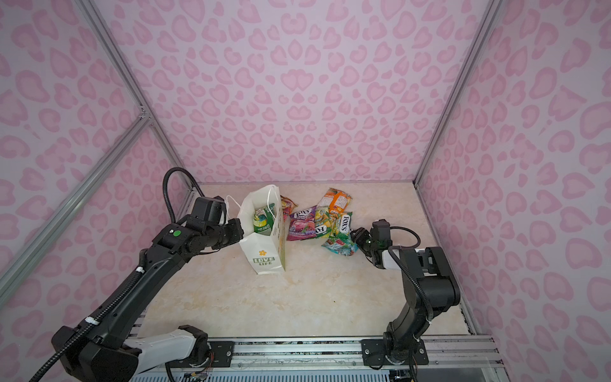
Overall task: Place the snacks into the paper bag
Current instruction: Pick up the snack at the center of the table.
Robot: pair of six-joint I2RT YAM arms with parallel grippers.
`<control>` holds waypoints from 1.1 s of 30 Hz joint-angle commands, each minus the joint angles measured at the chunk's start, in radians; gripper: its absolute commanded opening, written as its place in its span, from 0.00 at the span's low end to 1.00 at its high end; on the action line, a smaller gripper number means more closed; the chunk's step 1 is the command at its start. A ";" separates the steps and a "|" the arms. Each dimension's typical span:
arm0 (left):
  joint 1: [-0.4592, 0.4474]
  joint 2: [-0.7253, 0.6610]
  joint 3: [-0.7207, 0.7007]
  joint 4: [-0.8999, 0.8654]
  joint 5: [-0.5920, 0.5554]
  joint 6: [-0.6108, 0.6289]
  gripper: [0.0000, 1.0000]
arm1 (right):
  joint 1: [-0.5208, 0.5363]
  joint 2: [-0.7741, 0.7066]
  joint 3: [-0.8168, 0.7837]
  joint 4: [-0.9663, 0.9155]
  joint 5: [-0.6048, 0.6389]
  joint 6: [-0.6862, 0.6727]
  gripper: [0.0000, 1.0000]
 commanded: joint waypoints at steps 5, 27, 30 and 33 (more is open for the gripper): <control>-0.001 0.001 -0.006 -0.047 0.007 0.000 0.02 | 0.025 0.015 -0.026 0.023 0.014 -0.020 0.48; -0.001 -0.003 -0.012 -0.045 0.021 0.005 0.03 | 0.026 -0.329 -0.113 -0.080 -0.001 -0.059 0.05; -0.001 -0.003 -0.011 -0.043 0.024 0.005 0.03 | 0.026 -0.394 -0.117 -0.143 0.007 -0.082 0.04; -0.002 -0.005 -0.012 -0.044 0.023 0.006 0.03 | 0.026 -0.469 -0.118 -0.219 0.025 -0.111 0.02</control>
